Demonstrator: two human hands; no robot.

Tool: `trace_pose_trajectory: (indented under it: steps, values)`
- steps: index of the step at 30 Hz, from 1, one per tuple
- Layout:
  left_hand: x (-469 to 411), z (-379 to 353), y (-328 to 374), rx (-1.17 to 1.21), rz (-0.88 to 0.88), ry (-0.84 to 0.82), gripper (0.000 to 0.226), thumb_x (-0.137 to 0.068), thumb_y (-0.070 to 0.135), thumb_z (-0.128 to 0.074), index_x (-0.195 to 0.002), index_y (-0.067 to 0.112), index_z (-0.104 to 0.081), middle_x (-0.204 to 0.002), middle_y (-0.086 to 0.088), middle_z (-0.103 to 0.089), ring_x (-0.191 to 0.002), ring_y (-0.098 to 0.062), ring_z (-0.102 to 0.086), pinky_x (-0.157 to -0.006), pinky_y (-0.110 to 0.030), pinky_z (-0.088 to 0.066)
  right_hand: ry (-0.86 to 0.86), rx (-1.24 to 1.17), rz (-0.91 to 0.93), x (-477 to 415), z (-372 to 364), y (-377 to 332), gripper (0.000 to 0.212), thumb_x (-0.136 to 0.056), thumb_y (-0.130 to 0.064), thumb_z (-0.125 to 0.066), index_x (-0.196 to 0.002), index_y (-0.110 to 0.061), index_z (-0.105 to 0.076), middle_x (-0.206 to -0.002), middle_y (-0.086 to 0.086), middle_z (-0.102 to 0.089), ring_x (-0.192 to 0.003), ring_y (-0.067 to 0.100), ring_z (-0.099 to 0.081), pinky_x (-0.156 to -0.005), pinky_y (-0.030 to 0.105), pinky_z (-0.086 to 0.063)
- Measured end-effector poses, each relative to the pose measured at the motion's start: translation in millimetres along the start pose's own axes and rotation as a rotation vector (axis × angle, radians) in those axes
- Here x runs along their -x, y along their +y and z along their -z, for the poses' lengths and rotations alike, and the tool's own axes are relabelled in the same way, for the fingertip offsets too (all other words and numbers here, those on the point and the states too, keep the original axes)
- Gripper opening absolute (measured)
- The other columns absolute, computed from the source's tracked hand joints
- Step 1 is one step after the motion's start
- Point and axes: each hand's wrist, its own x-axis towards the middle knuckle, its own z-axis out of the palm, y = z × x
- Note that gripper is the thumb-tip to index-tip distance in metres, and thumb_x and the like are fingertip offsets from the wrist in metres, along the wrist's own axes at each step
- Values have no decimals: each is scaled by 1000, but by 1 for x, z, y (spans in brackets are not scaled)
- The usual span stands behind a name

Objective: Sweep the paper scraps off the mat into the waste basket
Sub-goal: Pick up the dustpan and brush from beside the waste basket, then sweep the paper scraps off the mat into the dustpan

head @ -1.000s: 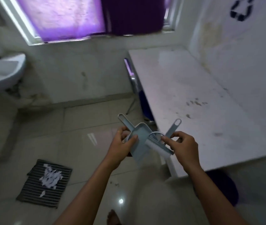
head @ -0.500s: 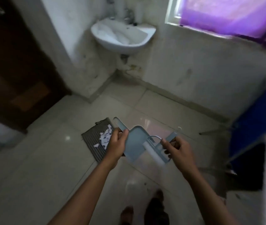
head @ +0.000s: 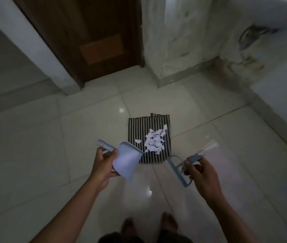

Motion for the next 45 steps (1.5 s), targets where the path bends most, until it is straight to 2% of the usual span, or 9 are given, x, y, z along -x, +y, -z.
trace_pose_trajectory:
  steps: [6, 11, 14, 20, 25, 30, 35, 38, 45]
  values:
    - [-171, -13, -173, 38, -7, 29, 21, -96, 26, -67, -104, 34, -49, -111, -14, -68, -90, -22, -69, -65, -33, -60, -95, 40, 43, -151, -125, 169, 9, -95, -30, -59, -104, -28, -62, -90, -5, -73, -72, 6, -70, -72, 32, -57]
    - [-276, -16, -285, 143, -28, 5, 49, -94, 24, -68, -132, 28, -37, -115, -15, -68, -95, -25, -71, -67, -41, -62, -147, 65, 115, -235, -204, 278, 10, -93, -21, -64, -100, -26, -59, -86, -1, -74, -69, 9, -72, -64, 26, -57]
    - [-325, -20, -323, 247, -45, 1, 42, -96, 21, -66, -128, 30, -41, -116, -13, -68, -95, -28, -70, -73, -49, -61, -129, 136, 218, -266, -233, 313, 8, -94, -25, -62, -99, -28, -56, -84, -5, -71, -69, 1, -70, -58, 14, -53]
    - [-377, -35, -354, 286, -117, -9, 36, -100, 28, -60, -130, 22, -42, -119, -12, -65, -97, -25, -69, -72, -45, -61, -72, 407, 485, -308, -260, 331, 17, -98, -34, -55, -111, -23, -56, -71, 3, -71, -64, 15, -69, -50, 21, -51]
    - [-388, -40, -356, 302, -143, 80, 31, -99, 29, -61, -121, 14, -45, -115, -18, -69, -92, -27, -72, -68, -44, -61, -113, 523, 519, -326, -275, 329, 21, -99, -38, -51, -114, -24, -54, -70, 3, -69, -64, 17, -67, -56, 28, -51]
    - [-401, -43, -364, 360, -175, 71, 35, -94, 19, -69, -120, 13, -46, -113, -19, -70, -95, -31, -73, -65, -46, -62, -91, 672, 601, -335, -294, 336, 33, -101, -29, -47, -131, -16, -50, -83, 1, -66, -65, 14, -54, -53, 22, -33]
    - [-409, -42, -373, 379, -186, 105, 50, -88, 12, -76, -124, 12, -41, -115, -20, -69, -99, -33, -72, -69, -54, -62, -224, 520, 588, -321, -314, 334, 19, -102, -29, -47, -120, -22, -49, -83, -2, -67, -65, 11, -65, -51, 24, -54]
    - [-411, -41, -381, 393, -190, 139, 56, -87, 8, -76, -123, 19, -35, -114, -19, -68, -99, -34, -71, -72, -59, -60, -119, 432, 551, -322, -308, 334, 15, -101, -30, -47, -115, -23, -49, -75, -4, -67, -53, 4, -63, -41, 16, -49]
    - [-417, -41, -385, 401, -194, 144, 51, -89, 12, -75, -119, 25, -35, -112, -19, -68, -94, -32, -73, -67, -51, -62, 21, 636, 630, -325, -308, 344, 24, -103, -30, -43, -118, -15, -52, -77, -8, -58, -65, 14, -63, -60, 30, -55]
